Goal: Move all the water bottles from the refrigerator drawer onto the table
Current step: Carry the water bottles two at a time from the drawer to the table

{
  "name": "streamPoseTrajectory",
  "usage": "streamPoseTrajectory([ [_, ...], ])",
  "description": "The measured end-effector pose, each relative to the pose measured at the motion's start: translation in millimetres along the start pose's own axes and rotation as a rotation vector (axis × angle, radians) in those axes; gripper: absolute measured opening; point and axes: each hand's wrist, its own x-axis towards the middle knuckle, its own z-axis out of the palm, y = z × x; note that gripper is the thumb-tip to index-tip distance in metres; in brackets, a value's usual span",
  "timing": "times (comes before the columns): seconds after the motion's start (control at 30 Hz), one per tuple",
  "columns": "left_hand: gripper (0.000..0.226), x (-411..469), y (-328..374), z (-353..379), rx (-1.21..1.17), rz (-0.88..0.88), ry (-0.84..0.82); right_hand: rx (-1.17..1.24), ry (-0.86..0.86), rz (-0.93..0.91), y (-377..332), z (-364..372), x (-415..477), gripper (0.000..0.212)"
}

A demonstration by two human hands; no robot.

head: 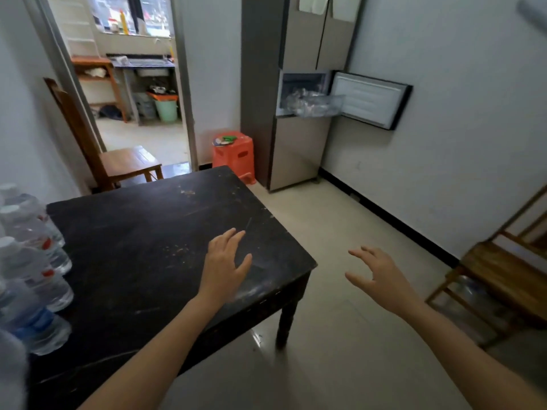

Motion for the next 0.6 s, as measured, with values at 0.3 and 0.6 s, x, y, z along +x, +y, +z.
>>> streamPoseTrajectory([
  [0.3,0.047,-10.4,99.0,70.1,-0.114,0.054,-0.079,0.025,0.081,0.167,98.3,-51.7,-75.8,0.051],
  [0.6,0.057,-60.4,253.5,180.4,-0.15,0.194,-0.167,0.021,0.141,0.317,252.3,-131.7,-180.5,0.053],
])
